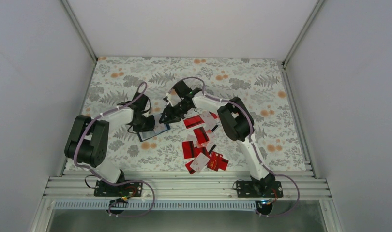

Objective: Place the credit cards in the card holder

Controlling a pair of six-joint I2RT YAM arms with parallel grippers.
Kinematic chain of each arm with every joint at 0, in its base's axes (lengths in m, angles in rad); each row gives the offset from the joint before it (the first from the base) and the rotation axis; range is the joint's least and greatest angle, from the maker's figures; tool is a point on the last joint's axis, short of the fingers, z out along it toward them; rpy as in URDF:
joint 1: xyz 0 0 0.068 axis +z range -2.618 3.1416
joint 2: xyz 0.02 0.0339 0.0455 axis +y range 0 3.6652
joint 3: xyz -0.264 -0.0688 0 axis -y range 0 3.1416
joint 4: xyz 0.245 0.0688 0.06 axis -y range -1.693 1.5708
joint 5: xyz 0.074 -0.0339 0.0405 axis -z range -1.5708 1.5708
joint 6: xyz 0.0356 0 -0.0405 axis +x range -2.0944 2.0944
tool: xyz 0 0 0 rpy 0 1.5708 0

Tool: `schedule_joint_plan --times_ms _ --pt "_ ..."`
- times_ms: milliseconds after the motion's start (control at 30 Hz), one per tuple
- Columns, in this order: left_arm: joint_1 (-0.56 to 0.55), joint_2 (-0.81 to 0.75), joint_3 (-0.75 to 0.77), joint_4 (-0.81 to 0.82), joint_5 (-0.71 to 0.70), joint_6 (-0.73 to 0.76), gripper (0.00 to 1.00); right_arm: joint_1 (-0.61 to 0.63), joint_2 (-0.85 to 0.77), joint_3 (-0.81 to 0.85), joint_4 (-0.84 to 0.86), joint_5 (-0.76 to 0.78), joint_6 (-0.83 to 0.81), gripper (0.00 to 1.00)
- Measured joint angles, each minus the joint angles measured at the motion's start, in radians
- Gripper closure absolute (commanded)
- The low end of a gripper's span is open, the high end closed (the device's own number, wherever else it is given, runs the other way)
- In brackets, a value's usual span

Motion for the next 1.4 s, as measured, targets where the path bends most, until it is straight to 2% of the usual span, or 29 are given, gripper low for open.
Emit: schedule_joint_plan --times_ms 833,1400 --pt "0.0 0.001 0.0 0.007 0.01 0.0 0.98 0.002 0.018 0.0 -0.011 0.046 -0.014 0.64" --pt "0.0 0.001 0.0 0.01 0.013 0.0 0.98 0.024 0.018 0.025 -0.043 0.068 -0.016 0.74"
